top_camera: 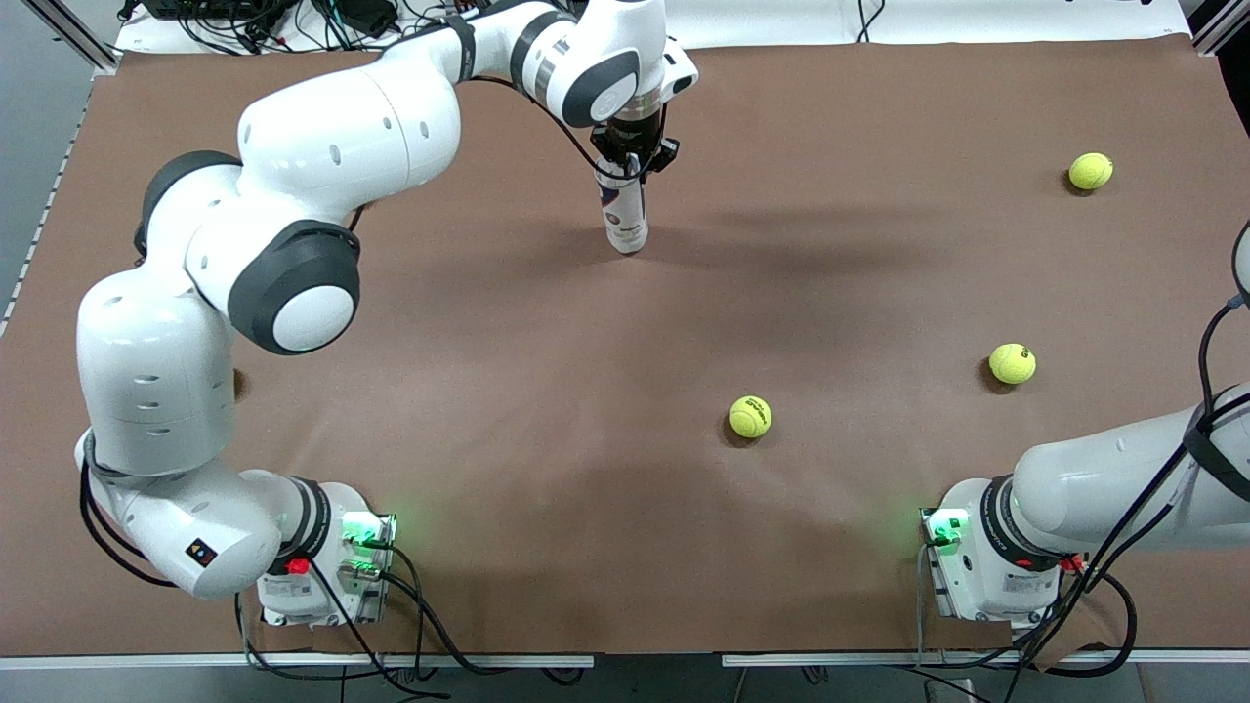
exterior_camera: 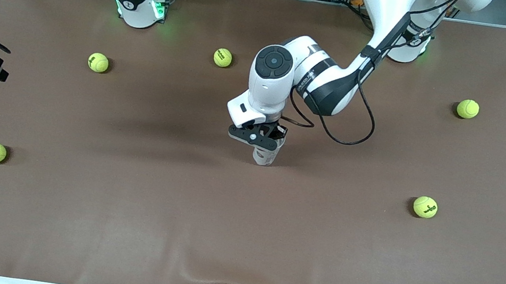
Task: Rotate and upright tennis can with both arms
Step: 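Lower the upright can onto the table and open the left gripper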
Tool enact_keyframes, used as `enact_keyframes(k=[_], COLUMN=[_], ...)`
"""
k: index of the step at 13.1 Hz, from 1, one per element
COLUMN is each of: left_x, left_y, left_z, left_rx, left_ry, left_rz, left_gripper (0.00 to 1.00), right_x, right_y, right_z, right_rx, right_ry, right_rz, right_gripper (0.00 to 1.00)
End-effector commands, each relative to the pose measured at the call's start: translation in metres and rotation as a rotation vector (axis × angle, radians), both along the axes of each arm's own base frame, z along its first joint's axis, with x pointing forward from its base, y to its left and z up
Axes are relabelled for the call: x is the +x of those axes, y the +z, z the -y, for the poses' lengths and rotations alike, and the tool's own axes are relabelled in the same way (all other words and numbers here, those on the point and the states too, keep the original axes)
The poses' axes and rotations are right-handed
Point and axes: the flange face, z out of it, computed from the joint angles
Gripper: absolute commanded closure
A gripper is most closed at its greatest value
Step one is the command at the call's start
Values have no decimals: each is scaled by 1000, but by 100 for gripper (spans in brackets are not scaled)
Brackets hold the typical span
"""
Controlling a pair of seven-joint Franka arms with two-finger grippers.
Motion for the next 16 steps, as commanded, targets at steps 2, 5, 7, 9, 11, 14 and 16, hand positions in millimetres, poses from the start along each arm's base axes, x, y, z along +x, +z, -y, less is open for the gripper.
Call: enact_keyframes(k=[2,5,7,9,11,14,16], left_x=[2,16,34,46,64,83,87], left_y=[52,99,139,178,209,236,247], left_z=[-5,-37,-81,-127,-189,-272,-319], left_rx=[-21,-25,-9,-6,13,43,64], left_ry=[24,59,108,152,174,138,168], left_rz=[61,103,136,149,155,142,124], left_gripper=[0,0,0,0,0,0,0], right_x=[-5,-5,-5,-5,-5,-4,-4], right_y=[7,7,7,6,6,5,7], right_z=[4,4,4,3,2,2,2], right_rx=[16,16,16,18,21,22,19], right_ry=[4,4,4,4,6,6,5], right_rz=[11,9,11,8,9,11,17], right_gripper=[0,0,0,0,0,0,0])
